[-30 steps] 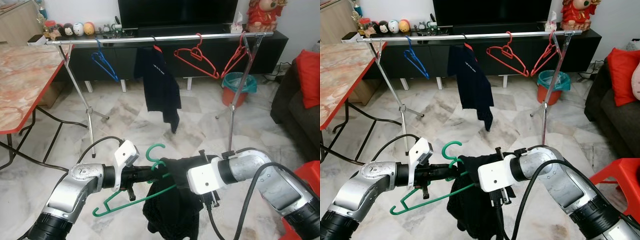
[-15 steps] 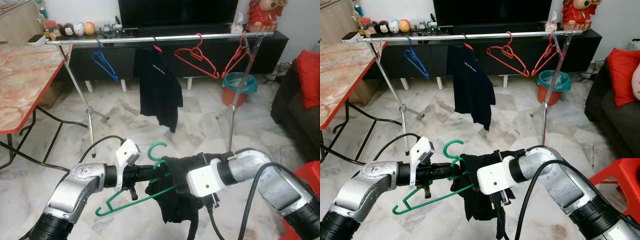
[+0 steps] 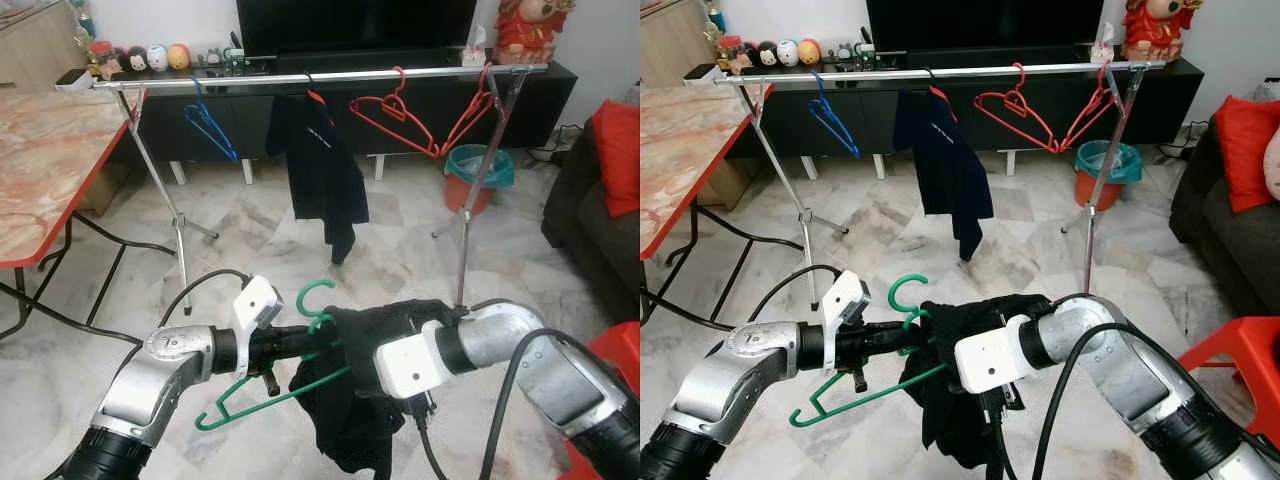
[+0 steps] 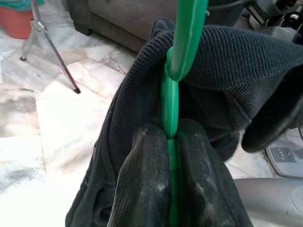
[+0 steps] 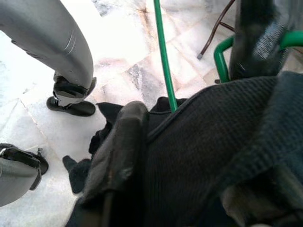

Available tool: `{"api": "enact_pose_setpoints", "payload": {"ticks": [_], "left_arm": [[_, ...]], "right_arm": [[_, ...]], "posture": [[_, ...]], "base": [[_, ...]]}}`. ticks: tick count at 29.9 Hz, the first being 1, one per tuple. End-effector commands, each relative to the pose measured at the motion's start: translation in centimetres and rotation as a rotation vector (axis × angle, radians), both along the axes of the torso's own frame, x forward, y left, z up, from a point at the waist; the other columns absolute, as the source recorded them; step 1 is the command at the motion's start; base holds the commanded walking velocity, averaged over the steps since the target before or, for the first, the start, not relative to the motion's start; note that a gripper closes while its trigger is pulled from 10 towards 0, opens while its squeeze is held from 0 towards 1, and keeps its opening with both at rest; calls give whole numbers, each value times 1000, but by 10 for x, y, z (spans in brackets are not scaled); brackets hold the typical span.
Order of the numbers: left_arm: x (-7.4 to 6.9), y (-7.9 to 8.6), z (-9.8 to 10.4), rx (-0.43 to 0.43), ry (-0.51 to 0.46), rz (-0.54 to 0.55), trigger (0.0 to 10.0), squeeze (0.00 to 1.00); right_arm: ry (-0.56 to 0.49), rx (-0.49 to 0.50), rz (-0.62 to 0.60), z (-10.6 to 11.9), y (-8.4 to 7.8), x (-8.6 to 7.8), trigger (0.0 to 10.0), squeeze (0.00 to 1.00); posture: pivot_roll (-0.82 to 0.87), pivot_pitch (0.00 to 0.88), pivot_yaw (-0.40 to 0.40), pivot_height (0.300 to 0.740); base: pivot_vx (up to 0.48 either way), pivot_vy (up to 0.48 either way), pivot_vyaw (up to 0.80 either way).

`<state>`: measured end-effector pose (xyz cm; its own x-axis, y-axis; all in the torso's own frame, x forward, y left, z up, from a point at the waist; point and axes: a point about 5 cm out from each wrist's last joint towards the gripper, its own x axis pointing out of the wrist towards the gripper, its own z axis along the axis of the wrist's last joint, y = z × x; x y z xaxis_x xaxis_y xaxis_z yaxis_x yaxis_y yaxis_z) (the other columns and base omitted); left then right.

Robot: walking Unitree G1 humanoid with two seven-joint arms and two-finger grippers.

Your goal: Hang hanger

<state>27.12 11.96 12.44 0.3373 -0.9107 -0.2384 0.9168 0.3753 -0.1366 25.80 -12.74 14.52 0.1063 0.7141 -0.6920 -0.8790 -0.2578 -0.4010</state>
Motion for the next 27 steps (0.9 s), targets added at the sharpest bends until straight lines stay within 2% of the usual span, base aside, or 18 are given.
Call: {"api": "enact_pose_setpoints", "payload": {"ticks": [1,7,17,25,26,27], "left_arm": [[7,1,12,-20,-60,19,10000,0],[9,1,12,-20,-64,30,10000,0],[18,-1,13,-40,-106,100,10000,0],[23,0,14,-52,-127,144,10000,0],[23,1,14,-52,-127,146,10000,0],[23,1,14,-52,-127,146,10000,0]], "right_arm": [[-6,-9,36,2,5,-6,10000,1000],[-26,-21,-1,1,3,-6,10000,1000],[-26,-5,-38,6,1,-20,10000,1000],[-6,-59,-91,-1,-11,-28,10000,1000],[-23,-75,-109,-2,-16,-28,10000,729],[-23,-75,-109,-2,-16,-28,10000,729]], "posture": [[-75,0,38,740],[-75,0,38,740],[-96,0,29,740],[-102,0,24,740],[-103,0,22,740],[-103,0,22,740]], "base": [[0,0,0],[0,0,0],[0,0,0],[0,0,0],[0,0,0],[0,0,0]]}}
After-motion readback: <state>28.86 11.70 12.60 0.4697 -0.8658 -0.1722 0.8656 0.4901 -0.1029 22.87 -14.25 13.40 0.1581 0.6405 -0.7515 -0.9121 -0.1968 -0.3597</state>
